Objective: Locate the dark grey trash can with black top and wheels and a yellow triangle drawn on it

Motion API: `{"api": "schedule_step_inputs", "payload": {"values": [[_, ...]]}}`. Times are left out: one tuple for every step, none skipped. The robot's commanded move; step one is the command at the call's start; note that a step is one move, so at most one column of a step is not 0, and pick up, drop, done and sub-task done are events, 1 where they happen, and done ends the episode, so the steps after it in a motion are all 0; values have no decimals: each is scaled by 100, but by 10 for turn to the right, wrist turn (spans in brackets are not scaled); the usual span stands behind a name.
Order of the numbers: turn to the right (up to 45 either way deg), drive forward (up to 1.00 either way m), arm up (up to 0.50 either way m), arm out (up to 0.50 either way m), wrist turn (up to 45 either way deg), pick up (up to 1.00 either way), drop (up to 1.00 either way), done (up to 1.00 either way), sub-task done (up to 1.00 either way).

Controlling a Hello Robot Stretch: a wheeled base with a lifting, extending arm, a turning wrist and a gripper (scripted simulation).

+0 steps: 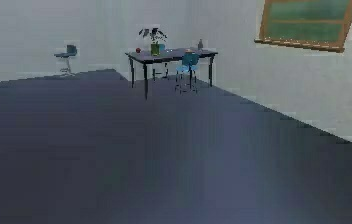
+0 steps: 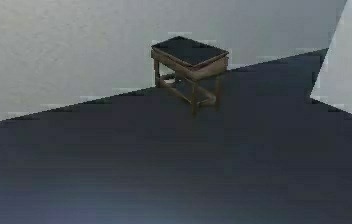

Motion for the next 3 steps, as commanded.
{"api": "schedule_step_inputs", "payload": {"values": [[-450, 0, 0, 0, 0, 0, 0, 0, 0], [-450, 0, 0, 0, 0, 0, 0, 0, 0], [-450, 0, 0, 0, 0, 0, 0, 0, 0]]}}
